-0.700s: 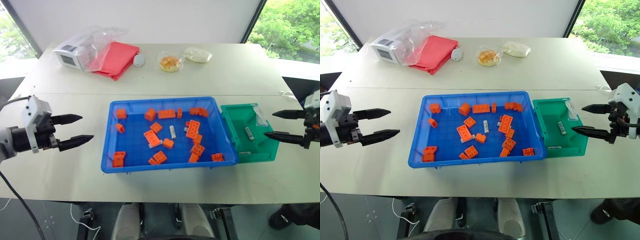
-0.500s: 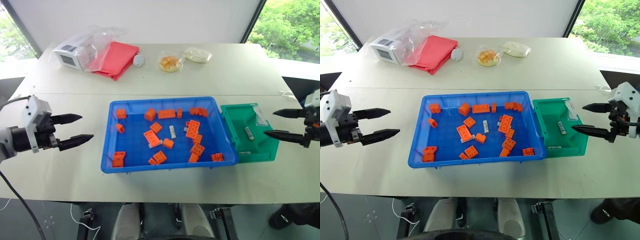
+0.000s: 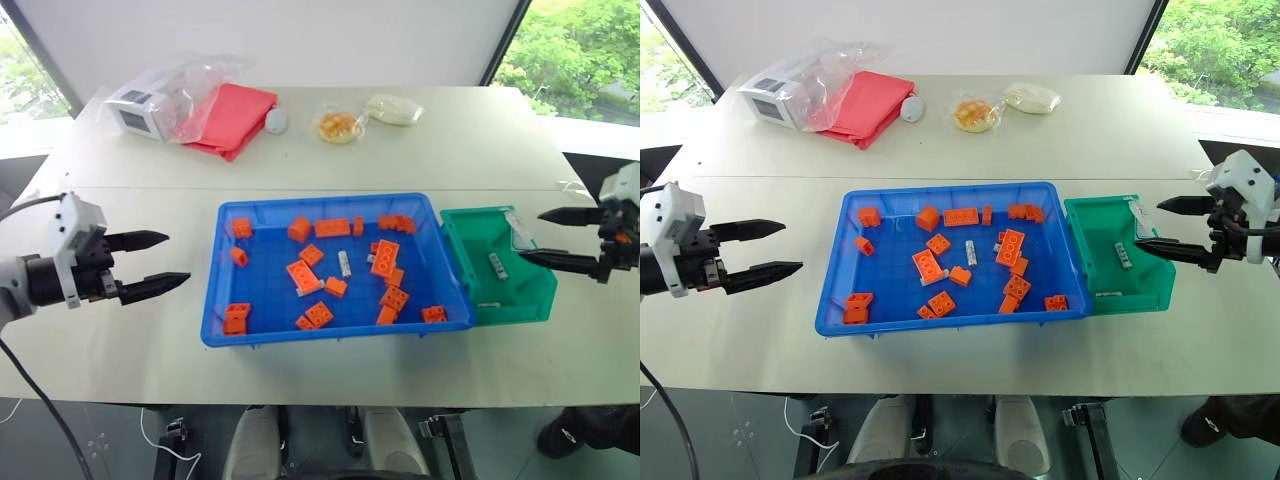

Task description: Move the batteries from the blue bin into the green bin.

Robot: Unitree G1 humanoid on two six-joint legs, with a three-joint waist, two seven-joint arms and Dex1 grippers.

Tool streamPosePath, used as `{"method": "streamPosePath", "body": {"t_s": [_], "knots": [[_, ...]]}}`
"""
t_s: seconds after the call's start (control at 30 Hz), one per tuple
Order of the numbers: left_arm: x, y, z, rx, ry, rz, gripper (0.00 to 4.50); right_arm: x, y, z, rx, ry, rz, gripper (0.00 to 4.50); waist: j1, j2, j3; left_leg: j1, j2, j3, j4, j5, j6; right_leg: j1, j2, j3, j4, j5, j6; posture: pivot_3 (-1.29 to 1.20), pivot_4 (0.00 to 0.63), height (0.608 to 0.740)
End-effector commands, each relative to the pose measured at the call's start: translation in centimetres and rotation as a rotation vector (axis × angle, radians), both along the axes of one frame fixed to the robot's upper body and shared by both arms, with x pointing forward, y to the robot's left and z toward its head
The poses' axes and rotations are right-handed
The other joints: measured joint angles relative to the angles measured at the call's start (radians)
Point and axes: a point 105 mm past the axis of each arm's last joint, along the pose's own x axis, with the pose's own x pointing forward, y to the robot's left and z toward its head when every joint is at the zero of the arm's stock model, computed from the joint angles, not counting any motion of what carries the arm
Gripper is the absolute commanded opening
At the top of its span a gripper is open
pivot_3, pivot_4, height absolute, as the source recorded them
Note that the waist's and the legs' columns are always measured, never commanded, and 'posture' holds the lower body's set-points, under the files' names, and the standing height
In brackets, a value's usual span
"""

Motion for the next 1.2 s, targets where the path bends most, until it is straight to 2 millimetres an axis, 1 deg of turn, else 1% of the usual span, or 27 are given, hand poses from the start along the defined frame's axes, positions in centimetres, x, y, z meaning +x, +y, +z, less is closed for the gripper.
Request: {"method": "streamPosePath", "body": {"t_s": [0.03,0.13,0.2,0.27,0.37,0.4,0.5,0.6,0.7,0.77,0.87,1.0,1.1,1.2], "knots": [[-0.9,-1.1,1.6,0.02,-0.026,-0.078,4.5,0.2,3.5,1.8,0.0,-0.031,0.13,4.41,-0.003,0.0,0.0,0.0,0.0,0.0,0.0,0.0,0.0,0.0,0.0,0.0,0.0,0.0,0.0,0.0,0.15,0.734],[-1.6,-2.3,1.9,0.008,-0.004,-0.143,4.5,0.4,7.4,2.6,0.035,-0.006,0.25,4.41,-0.005,0.0,0.0,0.0,0.0,0.0,0.0,0.0,0.0,0.0,0.0,0.0,0.0,0.0,0.0,0.0,0.15,0.734],[-2.1,-3.2,1.9,0.012,0.01,-0.199,4.5,0.4,10.6,3.0,0.073,0.025,0.347,4.41,-0.006,0.0,0.0,0.0,0.001,-0.001,0.0,0.0,0.0,-0.001,0.0,0.0,0.0,0.0,0.0,0.0,0.15,0.734],[-2.5,-3.9,1.8,0.02,0.019,-0.247,4.5,0.6,13.6,3.0,0.105,0.078,0.422,4.41,-0.005,0.001,0.0,0.0,0.001,-0.001,0.0,0.0,0.0,-0.001,0.001,0.0,0.001,0.0,-0.001,0.0,0.15,0.734],[-2.8,-4.5,1.9,0.029,0.021,-0.288,4.5,0.8,17.1,2.3,0.151,0.19,0.483,4.41,-0.003,0.001,0.0,0.0,0.001,-0.001,0.0,0.0,0.0,-0.001,0.001,0.0,0.001,0.001,-0.001,0.0,0.15,0.734],[-2.9,-4.7,1.9,0.032,0.02,-0.298,4.5,0.9,18.0,1.9,0.164,0.231,0.495,4.41,-0.001,0.001,0.0,-0.001,0.001,-0.001,0.0,0.0,0.0,-0.001,0.001,0.0,0.001,0.001,-0.001,0.0,0.15,0.734],[-3.1,-5.0,1.8,0.035,0.022,-0.311,4.5,0.6,20.7,-0.3,0.144,0.36,0.54,4.41,0.003,0.0,0.0,-0.001,0.0,-0.001,0.0,0.0,0.0,-0.001,0.0,0.0,0.001,0.001,-0.001,0.0,0.15,0.734],[-3.2,-5.2,1.7,0.042,0.023,-0.317,4.5,0.5,22.2,-2.4,0.102,0.454,0.555,4.41,0.002,0.0,0.0,-0.003,0.0,-0.001,0.001,0.0,0.0,-0.001,0.0,0.0,0.001,0.001,-0.001,0.0,0.15,0.734],[-3.3,-5.3,1.7,0.04,0.022,-0.316,4.5,1.3,23.5,-4.5,0.076,0.535,0.512,4.41,0.0,0.0,0.0,-0.002,0.0,0.0,0.002,0.0,0.0,-0.001,0.0,0.0,0.001,0.001,-0.001,0.0,0.15,0.734],[-3.4,-5.5,1.6,0.039,0.018,-0.313,4.5,2.0,24.3,-5.3,0.074,0.563,0.489,4.41,-0.001,0.0,0.0,-0.002,0.0,-0.001,0.002,0.0,0.0,-0.001,0.0,0.0,0.001,0.001,-0.001,0.0,0.15,0.734],[-3.5,-5.6,1.5,0.039,0.012,-0.304,4.5,3.5,25.5,-5.9,0.092,0.585,0.436,4.41,-0.004,0.0,0.0,-0.002,0.0,-0.001,0.002,0.0,0.0,-0.002,0.001,0.0,0.002,0.001,-0.001,0.0,0.15,0.734],[-3.7,-5.6,1.4,0.04,0.009,-0.29,4.5,5.2,26.3,-6.3,0.117,0.607,0.367,4.41,-0.003,0.0,0.0,-0.002,0.0,-0.001,0.002,0.0,0.0,-0.003,0.001,-0.001,0.005,0.003,0.002,0.0,0.15,0.734],[-3.8,-5.5,1.5,0.037,0.005,-0.28,4.5,5.7,26.6,-6.8,0.141,0.663,0.327,4.41,-0.001,0.0,0.0,-0.002,0.0,-0.001,0.002,0.0,0.0,-0.003,0.001,-0.001,0.005,0.002,0.002,0.0,0.15,0.734],[-3.8,-5.5,1.6,0.036,0.0,-0.275,4.5,5.4,26.7,-7.4,0.127,0.699,0.327,4.41,-0.001,0.0,0.0,-0.002,0.0,-0.001,0.002,0.0,0.0,-0.002,0.001,-0.001,0.005,0.002,0.002,0.0,0.15,0.734]]}}
